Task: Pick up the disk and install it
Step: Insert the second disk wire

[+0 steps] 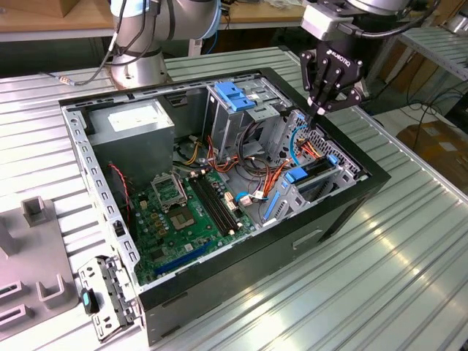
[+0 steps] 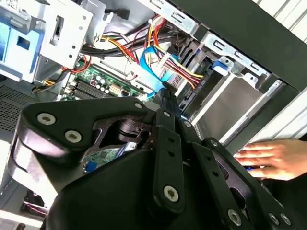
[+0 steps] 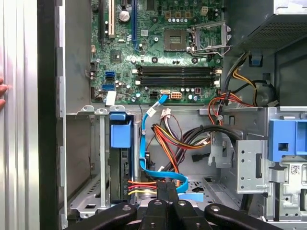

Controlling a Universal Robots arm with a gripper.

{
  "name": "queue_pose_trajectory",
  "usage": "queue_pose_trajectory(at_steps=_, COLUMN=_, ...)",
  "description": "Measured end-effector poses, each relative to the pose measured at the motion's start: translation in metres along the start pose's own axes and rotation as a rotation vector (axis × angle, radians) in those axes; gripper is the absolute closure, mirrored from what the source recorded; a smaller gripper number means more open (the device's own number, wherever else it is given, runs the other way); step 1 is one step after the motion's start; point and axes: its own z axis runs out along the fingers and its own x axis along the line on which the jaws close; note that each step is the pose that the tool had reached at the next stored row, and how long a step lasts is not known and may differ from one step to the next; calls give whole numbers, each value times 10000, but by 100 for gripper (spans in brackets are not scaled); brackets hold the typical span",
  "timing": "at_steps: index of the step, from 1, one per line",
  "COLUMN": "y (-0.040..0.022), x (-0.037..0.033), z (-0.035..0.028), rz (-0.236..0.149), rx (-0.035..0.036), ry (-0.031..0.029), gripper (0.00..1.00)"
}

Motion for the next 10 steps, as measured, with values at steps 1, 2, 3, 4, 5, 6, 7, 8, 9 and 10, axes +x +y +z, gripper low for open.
queue_pose_trajectory(at_steps=1, y=-5, x=-13, z=-1, rz=-2, rx=-19, ry=54, gripper=89)
queue_pose_trajectory(at_steps=2, y=-8, x=-19, z=-2, rz=-3, rx=-30, ry=103, gripper=89)
queue_pose_trajectory(at_steps=3, y=-12, x=-33, z=-3, rz=-5, rx=-45, ry=195, gripper=89)
queue_pose_trajectory(at_steps=4, y=-16, x=-57, z=-4, rz=-7, rx=-61, ry=346, gripper=89)
queue_pose_trajectory(at_steps=5, y=-20, x=-99, z=-5, rz=-10, rx=-71, ry=532, gripper=89)
queue_pose_trajectory(at_steps=6, y=-22, x=-136, z=-5, rz=-14, rx=-74, ry=587, gripper=89)
queue_pose_trajectory(at_steps=7, y=-23, x=-163, z=-6, rz=-16, rx=-75, ry=604, gripper=89)
queue_pose_trajectory(at_steps=8, y=-24, x=-194, z=-6, rz=-19, rx=-75, ry=609, gripper=89)
queue_pose_trajectory(at_steps=9, y=-25, x=-222, z=-6, rz=-20, rx=-76, ry=628, gripper=89)
queue_pose_trajectory(at_steps=10, y=-27, x=-246, z=-4, rz=-24, rx=-81, ry=757, gripper=89)
